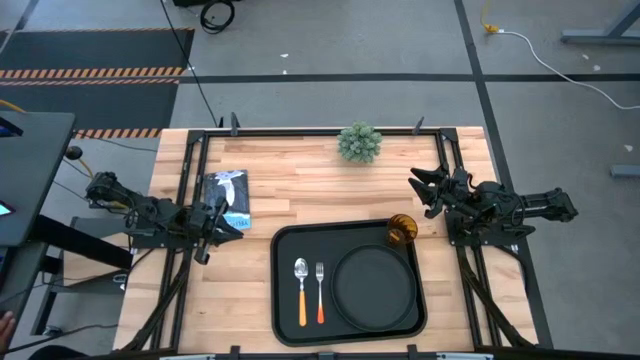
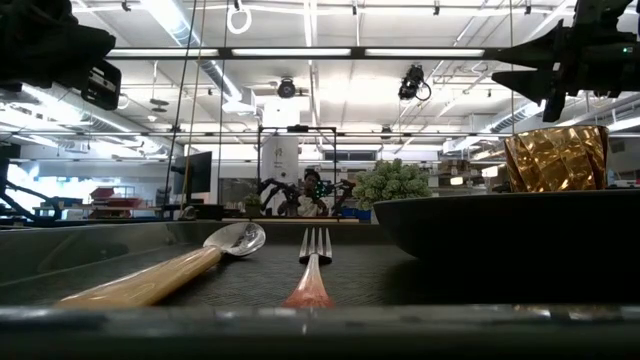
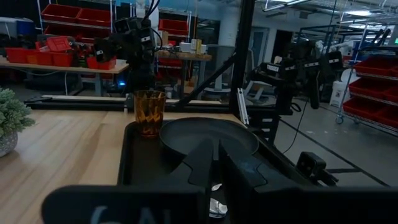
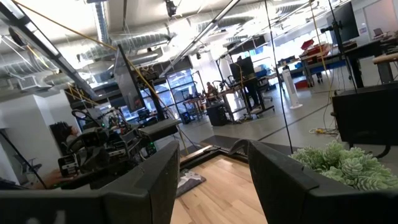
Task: Pick and place plate/cup/fork/spoon on tray
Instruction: Return to Home Position
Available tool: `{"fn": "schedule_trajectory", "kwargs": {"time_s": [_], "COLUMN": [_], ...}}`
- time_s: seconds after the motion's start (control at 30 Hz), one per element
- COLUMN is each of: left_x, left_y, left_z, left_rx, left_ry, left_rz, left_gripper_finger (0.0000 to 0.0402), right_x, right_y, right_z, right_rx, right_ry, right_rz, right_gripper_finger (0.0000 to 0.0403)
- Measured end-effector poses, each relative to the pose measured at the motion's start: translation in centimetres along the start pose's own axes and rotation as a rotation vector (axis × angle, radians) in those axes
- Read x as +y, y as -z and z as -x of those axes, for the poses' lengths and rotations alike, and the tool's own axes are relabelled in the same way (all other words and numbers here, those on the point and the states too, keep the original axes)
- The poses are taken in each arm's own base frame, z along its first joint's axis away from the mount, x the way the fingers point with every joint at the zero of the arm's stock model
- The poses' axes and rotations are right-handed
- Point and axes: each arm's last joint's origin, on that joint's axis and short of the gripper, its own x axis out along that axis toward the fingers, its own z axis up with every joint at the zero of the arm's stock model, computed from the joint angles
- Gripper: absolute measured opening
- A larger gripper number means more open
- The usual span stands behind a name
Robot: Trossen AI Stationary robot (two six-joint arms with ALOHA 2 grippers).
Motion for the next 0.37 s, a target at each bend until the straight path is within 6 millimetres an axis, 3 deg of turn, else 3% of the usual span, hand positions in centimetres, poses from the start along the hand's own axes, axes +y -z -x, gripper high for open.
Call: {"fn": "schedule_trajectory", "kwargs": {"time_s": [0.37], "left_x": [0.0], "left_y": [0.0], "left_z": [0.0], "left_rx": [0.0], "left_ry": [0.0], "left_rz": [0.0], "left_gripper_finger": [0.0036], "right_x": [0.0], "right_y": [0.0], "right_z": [0.0], "right_rx": [0.0], "right_ry": [0.0], "right_rz": [0.001], "right_gripper_finger": [0.0197]}}
